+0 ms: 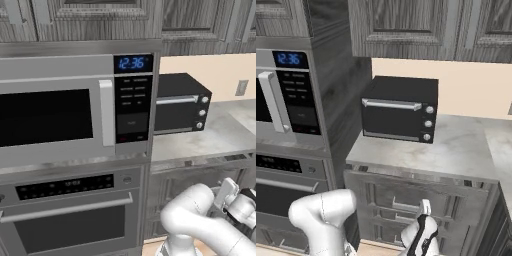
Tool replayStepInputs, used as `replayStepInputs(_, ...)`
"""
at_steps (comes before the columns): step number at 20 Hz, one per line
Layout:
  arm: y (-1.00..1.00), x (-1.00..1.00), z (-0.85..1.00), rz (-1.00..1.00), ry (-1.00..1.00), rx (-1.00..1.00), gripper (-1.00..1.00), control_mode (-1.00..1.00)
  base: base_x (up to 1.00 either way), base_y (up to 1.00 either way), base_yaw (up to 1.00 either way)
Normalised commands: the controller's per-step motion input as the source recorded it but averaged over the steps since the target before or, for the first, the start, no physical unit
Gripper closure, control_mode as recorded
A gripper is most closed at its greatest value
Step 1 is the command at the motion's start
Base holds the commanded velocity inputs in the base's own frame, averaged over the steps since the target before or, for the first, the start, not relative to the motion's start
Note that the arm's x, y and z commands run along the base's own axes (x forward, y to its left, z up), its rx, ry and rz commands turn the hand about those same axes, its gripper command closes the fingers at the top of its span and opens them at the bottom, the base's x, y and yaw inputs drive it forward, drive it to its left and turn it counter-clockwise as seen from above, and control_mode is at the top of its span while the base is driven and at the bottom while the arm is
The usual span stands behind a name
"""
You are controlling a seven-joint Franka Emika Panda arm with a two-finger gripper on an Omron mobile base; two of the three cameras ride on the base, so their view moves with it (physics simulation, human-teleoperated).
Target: Take the pizza cutter from the drawer on the right and place it on the dining counter for cutting.
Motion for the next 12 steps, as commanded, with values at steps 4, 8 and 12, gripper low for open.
replayStepInputs(4,-0.41,-0.57,0.0,0.0,0.0,0.0,1.0,-1.0,0.0,0.0,0.0)
replayStepInputs(8,-0.37,-0.54,-0.01,0.0,0.0,0.0,1.0,-1.0,0.0,0.0,0.0)
replayStepInputs(12,-0.35,-0.56,-0.03,0.0,0.0,0.0,1.0,-1.0,0.0,0.0,0.0)
